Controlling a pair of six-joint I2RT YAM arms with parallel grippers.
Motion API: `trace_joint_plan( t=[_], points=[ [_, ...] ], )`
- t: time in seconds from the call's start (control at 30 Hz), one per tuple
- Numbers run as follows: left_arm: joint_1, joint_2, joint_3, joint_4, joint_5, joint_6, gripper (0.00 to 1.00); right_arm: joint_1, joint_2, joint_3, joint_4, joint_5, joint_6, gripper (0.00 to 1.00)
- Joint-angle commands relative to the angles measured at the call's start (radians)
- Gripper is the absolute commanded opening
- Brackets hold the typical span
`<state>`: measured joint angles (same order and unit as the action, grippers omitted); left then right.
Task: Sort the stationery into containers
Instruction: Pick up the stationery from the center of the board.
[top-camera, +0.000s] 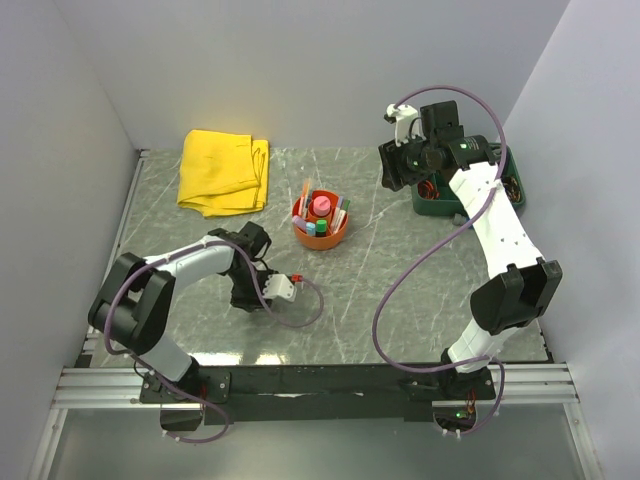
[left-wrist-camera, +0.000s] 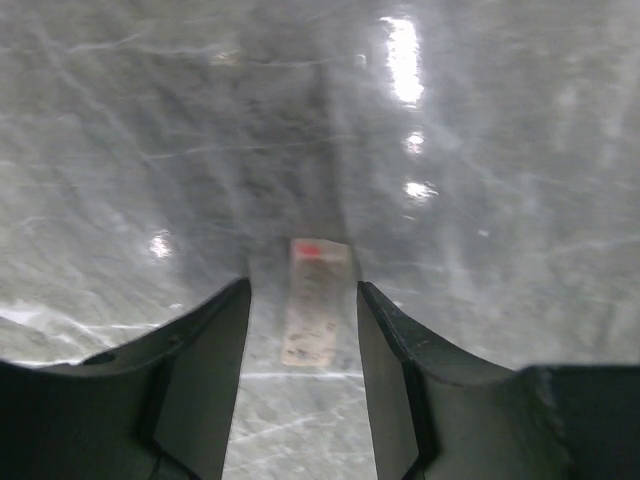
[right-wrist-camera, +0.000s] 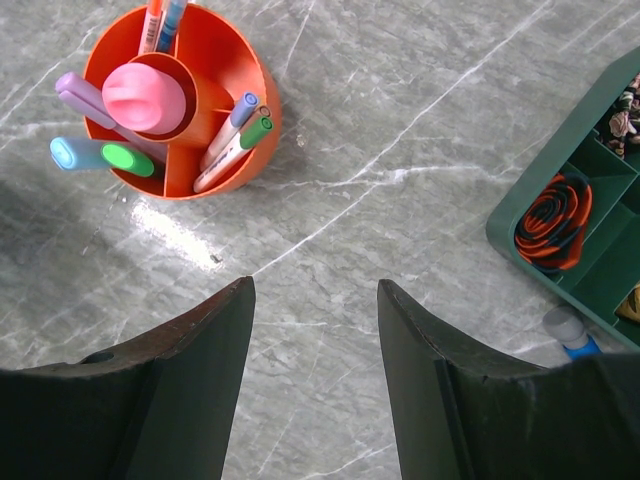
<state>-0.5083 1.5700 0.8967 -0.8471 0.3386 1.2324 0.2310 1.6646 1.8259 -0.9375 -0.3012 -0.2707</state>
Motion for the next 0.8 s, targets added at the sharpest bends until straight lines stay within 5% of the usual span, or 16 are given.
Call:
trace_joint_plan(
  t=[0.0, 0.1, 0.33, 0.4, 0.6, 0.77],
  points=[
    [-0.004, 0.036, 0.007, 0.082, -0.033, -0.044, 0.52, 0.002, -0.011, 0.035, 0.009, -0.003, -0.005, 0.6],
    [-0.006, 0.05, -0.004, 0.082, -0.038, -0.044, 0.43, 0.002, -0.009, 0.033, 0.009, 0.0, -0.005, 0.6],
    [-0.004, 0.03, 0.031, 0.0, -0.004, -0.065, 0.03, 0.004, -0.011, 0.03, 0.012, 0.024, -0.012, 0.6],
    [-0.006, 0.009, 0.103, -0.108, 0.065, -0.062, 0.01, 0.002, -0.012, 0.027, 0.016, 0.031, -0.015, 0.6],
    [-0.006, 0.077, 0.652, -0.41, 0.315, -0.042, 0.01, -0.001, -0.017, 0.022, 0.022, 0.045, -0.015, 0.6],
    [-0.009, 0.261, 1.106, -0.367, 0.464, -0.187, 0.04, -0.005, -0.009, 0.024, 0.025, 0.059, -0.013, 0.6]
  ],
)
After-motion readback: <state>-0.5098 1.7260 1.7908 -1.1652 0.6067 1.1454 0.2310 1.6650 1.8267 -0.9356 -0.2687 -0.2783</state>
